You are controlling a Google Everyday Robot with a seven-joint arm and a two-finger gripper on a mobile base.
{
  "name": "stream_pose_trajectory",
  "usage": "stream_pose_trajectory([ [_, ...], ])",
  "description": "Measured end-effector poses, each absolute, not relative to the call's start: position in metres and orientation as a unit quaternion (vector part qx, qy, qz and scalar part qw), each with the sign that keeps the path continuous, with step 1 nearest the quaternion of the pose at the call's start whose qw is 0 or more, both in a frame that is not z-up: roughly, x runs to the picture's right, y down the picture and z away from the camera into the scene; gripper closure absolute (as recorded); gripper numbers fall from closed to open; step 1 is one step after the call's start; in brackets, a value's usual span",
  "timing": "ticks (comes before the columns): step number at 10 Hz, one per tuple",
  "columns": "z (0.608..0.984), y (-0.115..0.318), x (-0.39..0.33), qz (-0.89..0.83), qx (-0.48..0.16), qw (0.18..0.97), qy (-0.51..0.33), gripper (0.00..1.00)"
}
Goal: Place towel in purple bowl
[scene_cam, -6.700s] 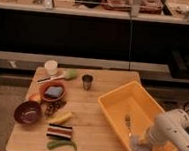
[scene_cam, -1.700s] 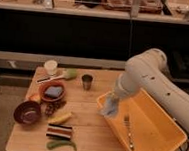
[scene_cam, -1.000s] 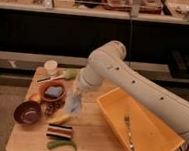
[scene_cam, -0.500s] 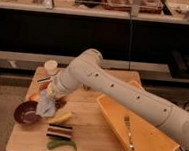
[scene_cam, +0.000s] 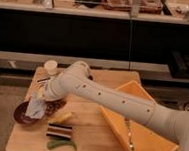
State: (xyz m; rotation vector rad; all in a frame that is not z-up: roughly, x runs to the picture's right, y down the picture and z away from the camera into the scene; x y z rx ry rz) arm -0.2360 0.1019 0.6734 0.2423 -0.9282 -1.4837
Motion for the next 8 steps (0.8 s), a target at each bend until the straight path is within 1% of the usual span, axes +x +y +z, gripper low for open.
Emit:
stream_pose_trajectory([
  [2, 0.689, 0.109, -0.251, -0.655, 0.100, 0.633, -0.400, 1.00],
  [4, 0.696, 0.113, -0.255, -0.659, 0.095, 0.632, -0.398, 1.00],
  [8, 0.710, 0.133, -0.275, -0.672, 0.087, 0.625, -0.388, 1.00],
])
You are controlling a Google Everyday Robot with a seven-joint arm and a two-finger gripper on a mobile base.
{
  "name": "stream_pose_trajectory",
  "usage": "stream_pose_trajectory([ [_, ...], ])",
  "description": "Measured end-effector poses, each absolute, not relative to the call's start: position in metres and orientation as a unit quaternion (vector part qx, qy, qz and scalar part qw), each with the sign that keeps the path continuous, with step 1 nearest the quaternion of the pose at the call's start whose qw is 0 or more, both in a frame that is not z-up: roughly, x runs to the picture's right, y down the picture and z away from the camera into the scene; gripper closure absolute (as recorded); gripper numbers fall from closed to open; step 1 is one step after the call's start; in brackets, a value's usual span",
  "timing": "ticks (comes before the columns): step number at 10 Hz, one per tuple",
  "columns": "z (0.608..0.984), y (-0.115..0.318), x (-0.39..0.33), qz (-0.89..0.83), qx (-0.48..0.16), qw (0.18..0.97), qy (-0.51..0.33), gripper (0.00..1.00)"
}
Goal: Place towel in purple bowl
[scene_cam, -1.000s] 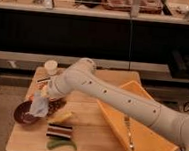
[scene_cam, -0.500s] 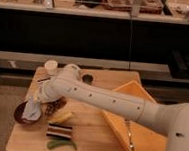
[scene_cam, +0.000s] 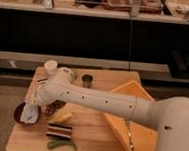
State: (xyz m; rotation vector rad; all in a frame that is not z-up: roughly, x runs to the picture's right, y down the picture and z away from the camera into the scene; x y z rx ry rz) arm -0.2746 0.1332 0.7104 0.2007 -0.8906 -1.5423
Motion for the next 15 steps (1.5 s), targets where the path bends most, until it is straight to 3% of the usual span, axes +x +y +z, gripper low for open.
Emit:
stream_pose_trajectory([
  [6, 0.720, 0.157, -0.310, -0.681, 0.076, 0.618, -0.384, 0.98],
  [13, 0.740, 0.153, -0.312, -0.687, 0.053, 0.621, -0.373, 0.29],
  [15, 0.742, 0.153, -0.307, -0.684, 0.047, 0.617, -0.385, 0.20],
])
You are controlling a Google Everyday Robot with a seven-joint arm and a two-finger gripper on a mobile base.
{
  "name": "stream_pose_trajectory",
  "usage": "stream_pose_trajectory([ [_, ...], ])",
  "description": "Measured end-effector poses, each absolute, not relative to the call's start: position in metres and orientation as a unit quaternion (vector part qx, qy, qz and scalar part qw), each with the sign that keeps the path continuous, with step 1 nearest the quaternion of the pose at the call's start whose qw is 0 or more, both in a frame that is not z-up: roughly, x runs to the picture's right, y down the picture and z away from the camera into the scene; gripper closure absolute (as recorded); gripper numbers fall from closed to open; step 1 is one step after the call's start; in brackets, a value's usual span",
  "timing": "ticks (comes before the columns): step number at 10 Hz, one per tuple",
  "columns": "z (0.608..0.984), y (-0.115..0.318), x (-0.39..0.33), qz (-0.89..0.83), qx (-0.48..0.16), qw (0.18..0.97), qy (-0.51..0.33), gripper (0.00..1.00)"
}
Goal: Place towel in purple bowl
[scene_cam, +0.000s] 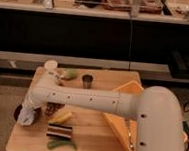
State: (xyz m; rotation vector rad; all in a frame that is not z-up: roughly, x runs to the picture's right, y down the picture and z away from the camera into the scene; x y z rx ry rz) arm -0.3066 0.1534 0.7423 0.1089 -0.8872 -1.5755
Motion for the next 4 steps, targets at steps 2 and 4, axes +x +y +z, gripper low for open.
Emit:
stream_pose_trajectory([
  [2, 0.7364, 0.1532, -0.3050, -0.676, 0.045, 0.611, -0.409, 0.20],
  [4, 0.7313, 0.1473, -0.2989, -0.658, 0.045, 0.608, -0.443, 0.20],
])
